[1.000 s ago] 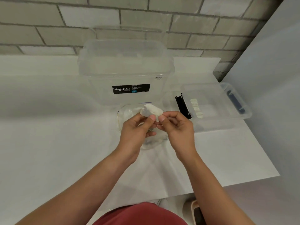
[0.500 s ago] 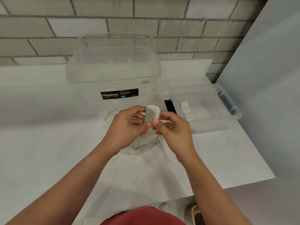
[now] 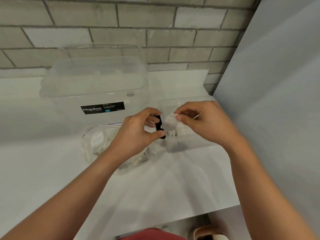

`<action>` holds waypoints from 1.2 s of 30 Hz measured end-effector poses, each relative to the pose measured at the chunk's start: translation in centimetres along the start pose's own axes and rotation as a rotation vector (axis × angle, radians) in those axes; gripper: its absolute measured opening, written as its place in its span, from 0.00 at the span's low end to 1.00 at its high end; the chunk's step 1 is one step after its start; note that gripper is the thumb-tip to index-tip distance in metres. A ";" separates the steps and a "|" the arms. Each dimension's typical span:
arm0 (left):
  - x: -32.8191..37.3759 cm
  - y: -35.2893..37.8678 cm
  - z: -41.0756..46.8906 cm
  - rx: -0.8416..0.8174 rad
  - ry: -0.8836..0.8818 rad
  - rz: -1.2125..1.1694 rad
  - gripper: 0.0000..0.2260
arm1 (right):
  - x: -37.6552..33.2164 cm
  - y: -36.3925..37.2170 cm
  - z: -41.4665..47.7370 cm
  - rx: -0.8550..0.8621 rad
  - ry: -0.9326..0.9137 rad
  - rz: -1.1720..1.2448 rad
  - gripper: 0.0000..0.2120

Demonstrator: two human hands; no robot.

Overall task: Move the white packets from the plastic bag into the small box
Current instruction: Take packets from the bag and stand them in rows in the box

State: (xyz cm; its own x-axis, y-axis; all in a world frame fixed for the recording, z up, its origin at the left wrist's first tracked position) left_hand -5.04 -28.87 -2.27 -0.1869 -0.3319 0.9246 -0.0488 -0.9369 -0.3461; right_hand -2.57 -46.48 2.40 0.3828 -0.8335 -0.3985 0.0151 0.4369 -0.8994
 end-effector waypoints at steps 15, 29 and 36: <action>-1.7 5.5 0.2 -0.041 0.128 0.373 0.07 | 12.7 5.9 7.5 -0.253 0.104 -0.407 0.07; -1.9 5.3 -0.2 0.010 0.070 0.345 0.07 | 15.2 10.1 9.3 -0.347 0.092 -0.661 0.10; -1.7 5.3 -0.3 0.006 0.083 0.363 0.07 | 15.2 9.5 9.6 -0.258 0.114 -0.701 0.11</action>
State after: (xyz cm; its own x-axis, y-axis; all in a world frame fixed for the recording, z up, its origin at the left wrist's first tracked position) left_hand -5.30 -33.21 -5.74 -0.2698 -0.6329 0.7257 0.0405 -0.7605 -0.6481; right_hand 12.27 -51.73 -10.42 0.2647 -0.9232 0.2787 -0.0025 -0.2897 -0.9571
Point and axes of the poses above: each hand's wrist, its own z-axis towards the middle knuckle, its own y-axis out of the palm, x = y × z, the point moved 10 cm from there along z, towards the middle knuckle, and after that the axes turned 14 degrees about -z, right-handed, at the moved point
